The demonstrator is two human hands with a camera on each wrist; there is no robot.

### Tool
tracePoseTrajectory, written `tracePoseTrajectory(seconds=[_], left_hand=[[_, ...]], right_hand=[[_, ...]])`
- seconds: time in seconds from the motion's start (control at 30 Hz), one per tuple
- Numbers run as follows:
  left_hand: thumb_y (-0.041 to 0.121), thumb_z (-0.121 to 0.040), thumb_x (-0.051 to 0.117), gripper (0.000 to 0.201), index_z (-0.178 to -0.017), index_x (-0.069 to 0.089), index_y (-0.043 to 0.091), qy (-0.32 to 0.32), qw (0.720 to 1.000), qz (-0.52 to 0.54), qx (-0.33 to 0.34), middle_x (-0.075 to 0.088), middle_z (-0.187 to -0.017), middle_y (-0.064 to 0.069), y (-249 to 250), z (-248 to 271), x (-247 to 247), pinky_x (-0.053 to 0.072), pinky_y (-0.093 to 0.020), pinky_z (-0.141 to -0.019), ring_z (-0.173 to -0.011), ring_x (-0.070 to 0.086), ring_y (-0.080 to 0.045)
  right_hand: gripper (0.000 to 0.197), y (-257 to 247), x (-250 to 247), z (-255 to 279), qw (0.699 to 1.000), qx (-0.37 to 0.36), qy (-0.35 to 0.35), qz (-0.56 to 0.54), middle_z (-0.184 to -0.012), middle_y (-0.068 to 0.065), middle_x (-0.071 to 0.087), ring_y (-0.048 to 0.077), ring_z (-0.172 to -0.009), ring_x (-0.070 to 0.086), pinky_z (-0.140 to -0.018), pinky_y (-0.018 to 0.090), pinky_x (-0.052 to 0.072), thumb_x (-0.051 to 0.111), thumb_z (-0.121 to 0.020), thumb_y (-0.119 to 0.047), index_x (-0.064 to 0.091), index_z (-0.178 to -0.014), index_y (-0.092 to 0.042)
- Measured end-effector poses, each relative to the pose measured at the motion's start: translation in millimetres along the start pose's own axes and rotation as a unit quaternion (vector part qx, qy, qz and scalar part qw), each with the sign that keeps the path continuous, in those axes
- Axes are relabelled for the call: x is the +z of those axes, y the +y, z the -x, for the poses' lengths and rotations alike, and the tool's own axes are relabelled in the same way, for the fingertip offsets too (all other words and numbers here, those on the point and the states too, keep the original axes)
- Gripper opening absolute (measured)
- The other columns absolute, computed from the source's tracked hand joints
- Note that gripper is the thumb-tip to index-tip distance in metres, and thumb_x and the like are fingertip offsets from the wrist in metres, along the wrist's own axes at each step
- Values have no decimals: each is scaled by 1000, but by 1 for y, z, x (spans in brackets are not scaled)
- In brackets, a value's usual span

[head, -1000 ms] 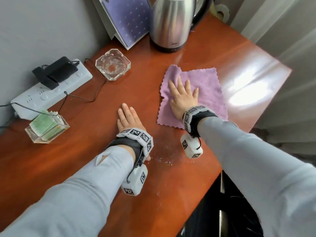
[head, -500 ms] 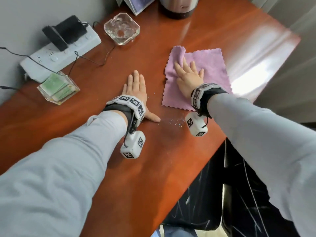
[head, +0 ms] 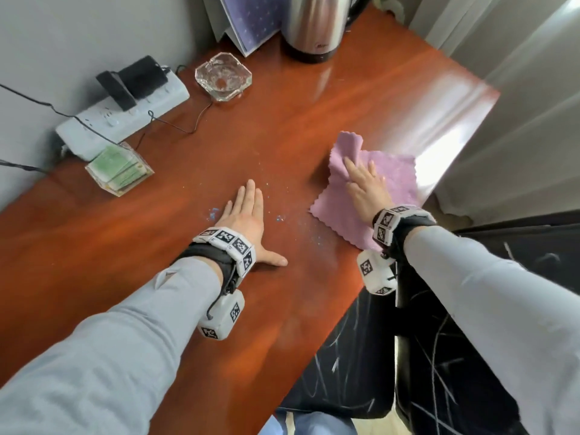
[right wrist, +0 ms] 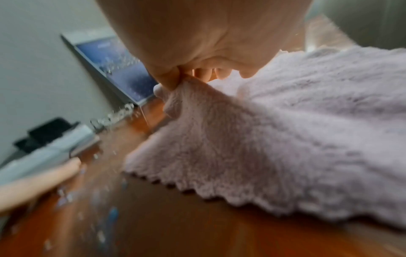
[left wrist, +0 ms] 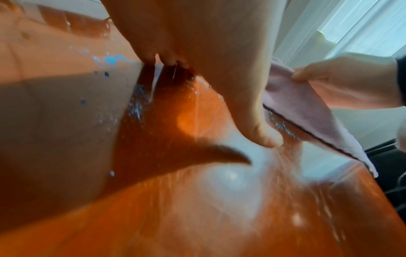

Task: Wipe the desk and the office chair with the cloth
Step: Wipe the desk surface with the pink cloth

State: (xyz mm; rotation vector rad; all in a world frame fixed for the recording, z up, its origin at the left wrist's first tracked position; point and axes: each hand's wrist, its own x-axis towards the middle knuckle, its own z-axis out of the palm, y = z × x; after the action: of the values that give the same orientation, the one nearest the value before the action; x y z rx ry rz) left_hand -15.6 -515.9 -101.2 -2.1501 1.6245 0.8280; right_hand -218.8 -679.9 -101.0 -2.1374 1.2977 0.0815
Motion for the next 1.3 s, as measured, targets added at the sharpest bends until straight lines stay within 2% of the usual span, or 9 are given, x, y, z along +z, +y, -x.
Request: tracePoseTrajectory(seconds=[0.13, 0.27, 0.37, 0.53, 0.7, 0.9, 1.0, 1.13, 1.3], left_hand=[[99, -62, 37, 144, -154, -20, 4, 45, 998, 28, -23, -33, -159, -12, 10, 2, 15, -2, -45, -125, -151, -22, -25], [89, -77, 25, 122, -156, -13, 4, 91, 995, 46, -24, -26, -162, -12, 19, 8, 27, -2, -42, -125, -152, -17, -23], [87, -76, 14, 118, -157, -10, 6, 96, 993, 67, -25, -24, -163, -11, 25, 20, 37, -2, -41, -125, -152, -16, -22], [75, -90, 22, 100, -158, -6, 7, 113, 990, 78, -25, -20, -164, -9, 28, 48, 56, -2, -36, -125, -153, -14, -19], [71, -93, 14, 93, -157, -12, 9, 120, 991, 57, -26, -24, -163, -7, 23, 60, 73, -5, -37, -125, -152, -17, -17], [72, -86, -2, 97, -157, -7, 6, 160, 986, 33, -38, -14, -165, -10, 4, 75, 96, -1, -40, -125, -153, -10, -21], [70, -89, 4, 95, -157, -4, 5, 181, 980, 51, -71, -16, -165, -11, -13, 90, 98, 1, -44, -125, -154, -7, -23], [68, -93, 4, 91, -158, -5, 4, 170, 976, 46, -129, -17, -164, -12, -34, 100, 104, 3, -46, -125, -154, -8, -24], [70, -92, 5, 92, -157, -9, 6, 167, 975, 45, -143, -19, -164, -11, -43, 98, 120, 2, -47, -124, -153, -11, -24]], right_hand=[[58, 17, 41, 31, 987, -23, -35, 153, -162, -6, -22, 29, -148, -22, -117, 55, -14, 23, -104, -40, -8, -152, -47], [58, 1, 78, 55, 980, -78, -14, 181, -161, -4, -26, 31, -147, -25, -116, 58, -16, 15, -100, -56, -14, -150, -49], [60, -14, 94, 69, 973, -113, -15, 199, -162, -2, -24, 33, -147, -23, -116, 59, -14, 15, -100, -57, -12, -152, -45], [58, -4, 88, 61, 967, -137, -7, 214, -163, -6, -19, 30, -150, -16, -118, 58, -8, 14, -102, -52, -11, -153, -42], [59, -20, 96, 62, 982, -82, 4, 167, -162, -3, -22, 32, -148, -20, -117, 58, -12, 16, -102, -48, -11, -154, -40], [55, -65, 118, 87, 973, -161, -59, 153, -163, -5, -16, 30, -149, -19, -117, 58, -13, 17, -104, -42, -4, -155, -41], [53, -52, 95, 68, 986, -122, -50, 97, -165, -5, -7, 30, -151, -10, -118, 56, -8, 21, -105, -36, 5, -156, -40], [50, -14, 57, 47, 998, -2, -14, 66, -165, -2, -7, 32, -151, -8, -117, 59, -5, 21, -107, -36, 8, -154, -45], [53, -31, 92, 73, 989, -37, -10, 145, -162, 0, -20, 34, -148, -19, -116, 57, -13, 20, -104, -38, -2, -150, -54]])
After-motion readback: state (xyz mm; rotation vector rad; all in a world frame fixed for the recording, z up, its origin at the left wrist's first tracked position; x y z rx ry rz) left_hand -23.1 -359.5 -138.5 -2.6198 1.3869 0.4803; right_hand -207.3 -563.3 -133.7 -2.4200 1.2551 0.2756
